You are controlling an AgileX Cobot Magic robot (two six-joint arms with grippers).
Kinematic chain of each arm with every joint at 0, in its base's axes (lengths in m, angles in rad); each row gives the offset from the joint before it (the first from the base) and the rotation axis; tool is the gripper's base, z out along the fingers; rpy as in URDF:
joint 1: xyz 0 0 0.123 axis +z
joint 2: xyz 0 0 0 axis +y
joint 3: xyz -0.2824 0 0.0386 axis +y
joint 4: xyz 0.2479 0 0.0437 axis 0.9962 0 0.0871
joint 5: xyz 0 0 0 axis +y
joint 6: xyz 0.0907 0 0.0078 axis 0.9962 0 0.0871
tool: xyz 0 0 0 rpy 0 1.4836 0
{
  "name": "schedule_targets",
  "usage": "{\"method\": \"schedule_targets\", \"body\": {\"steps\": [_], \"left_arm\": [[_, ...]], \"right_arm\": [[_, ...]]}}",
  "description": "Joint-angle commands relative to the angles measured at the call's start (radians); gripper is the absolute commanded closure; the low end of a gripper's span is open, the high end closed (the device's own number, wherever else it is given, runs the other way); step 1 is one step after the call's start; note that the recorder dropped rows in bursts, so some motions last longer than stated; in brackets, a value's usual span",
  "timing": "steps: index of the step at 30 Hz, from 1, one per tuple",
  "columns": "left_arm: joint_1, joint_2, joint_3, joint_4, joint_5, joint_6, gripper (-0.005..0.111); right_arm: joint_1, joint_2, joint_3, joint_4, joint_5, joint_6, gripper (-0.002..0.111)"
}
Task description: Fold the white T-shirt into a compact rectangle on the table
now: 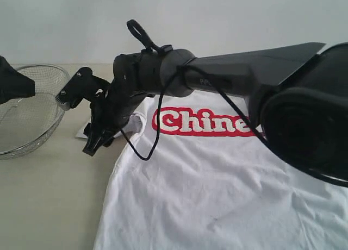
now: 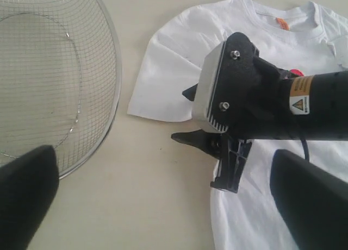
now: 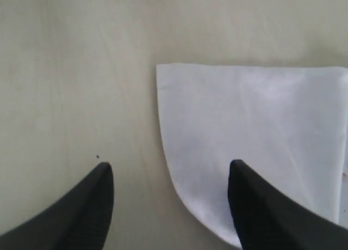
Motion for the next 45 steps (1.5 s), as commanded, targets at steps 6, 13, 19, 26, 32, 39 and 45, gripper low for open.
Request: {"method": "schedule_targets", "body": {"steps": [6,13,19,26,32,39,45], "left_arm": [[0.003,-0.005,0.003,-0.004,-0.015,-0.011,0.008],[0.003,-0.005,0.003,-0.006,-0.013,-0.011,0.008],[0.003,-0.005,0.003,-0.008,-0.013,-0.011,0.008],[0.003,-0.005,0.003,-0.009,-0.011,-0.011,0.008],[0.003,-0.005,0.003,-0.009,-0.011,-0.011,0.008],[0.003,-0.005,0.003,-0.009,-0.011,-0.011,0.008],[0.003,-0.005,0.003,-0.009,-0.011,-0.011,0.008]], "right_arm": [[0.002,0.062,-0.104,-0.074,0.035,0.046,0.053],[0.002,0.098,-0.122,-0.076,0.018,0.052,0.053],[0.002,0.111,-0.122,-0.102,0.011,0.077,0.063],[0.002,0.111,-0.122,-0.112,0.020,0.082,0.068],[0.002,0.111,-0.122,-0.126,0.039,0.085,0.102],[0.002,0.106,-0.122,-0.126,0.023,0.096,0.108],[0.002,0.064,-0.124,-0.121,-0.084,0.229,0.108]]}}
